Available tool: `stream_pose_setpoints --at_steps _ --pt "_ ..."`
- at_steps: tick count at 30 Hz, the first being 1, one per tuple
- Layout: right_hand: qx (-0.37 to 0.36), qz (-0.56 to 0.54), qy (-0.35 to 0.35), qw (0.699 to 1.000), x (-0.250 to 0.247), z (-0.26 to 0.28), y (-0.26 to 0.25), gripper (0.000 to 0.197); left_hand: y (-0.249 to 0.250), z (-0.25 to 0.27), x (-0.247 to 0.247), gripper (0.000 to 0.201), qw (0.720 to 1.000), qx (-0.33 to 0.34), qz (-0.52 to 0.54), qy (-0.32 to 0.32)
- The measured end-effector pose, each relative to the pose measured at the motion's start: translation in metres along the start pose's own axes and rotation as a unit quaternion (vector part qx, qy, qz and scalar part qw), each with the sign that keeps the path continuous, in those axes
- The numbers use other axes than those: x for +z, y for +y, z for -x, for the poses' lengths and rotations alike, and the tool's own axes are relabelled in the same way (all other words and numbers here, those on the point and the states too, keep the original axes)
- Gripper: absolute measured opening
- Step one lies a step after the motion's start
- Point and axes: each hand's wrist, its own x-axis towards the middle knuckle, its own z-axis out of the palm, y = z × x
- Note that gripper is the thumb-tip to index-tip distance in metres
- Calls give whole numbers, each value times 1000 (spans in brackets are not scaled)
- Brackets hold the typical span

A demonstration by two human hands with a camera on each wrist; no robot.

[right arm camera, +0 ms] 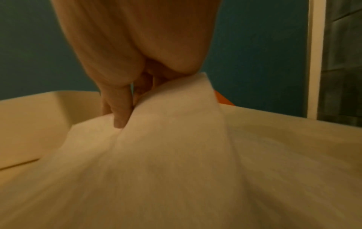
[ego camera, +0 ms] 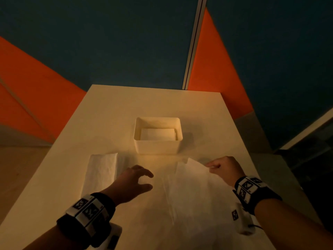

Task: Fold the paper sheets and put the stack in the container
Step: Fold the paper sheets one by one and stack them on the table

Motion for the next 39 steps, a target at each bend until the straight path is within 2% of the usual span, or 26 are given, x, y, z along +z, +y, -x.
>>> stream_pose_setpoints --at_steps 6,10,14,17,22,25,28,30,33,39 --pt "-36 6 45 998 4 3 6 10 -4 1 0 26 1000 -1 6 -6" --pt "-79 28 44 995 -2 3 0 26 -3 -2 -1 30 1000 -2 9 -5" --pt "-120 43 14 992 -12 -4 -3 8 0 -6 -2 34 1000 -1 -4 -2" --pt "-104 34 -13 994 -17 -3 -7 6 2 -7 -1 35 1000 2 -4 -4" --pt "-77 28 -50 995 -10 3 -7 32 2 -6 0 32 1000 -4 -5 -15" --pt "-43 21 -72 996 -4 6 -8 21 0 -5 0 29 1000 -3 0 -19" --pt "-66 70 -24 995 2 7 -8 15 -1 -4 0 33 1000 -7 2 -25" --pt "-71 25 8 997 2 5 -8 13 -1 -3 0 30 1000 -7 7 -29" --pt "-66 -73 10 995 -6 2 -14 6 -1 -3 1 24 999 -7 27 -36" --pt "-61 -98 12 993 -17 -2 -22 28 5 -6 5 28 997 -1 58 -53"
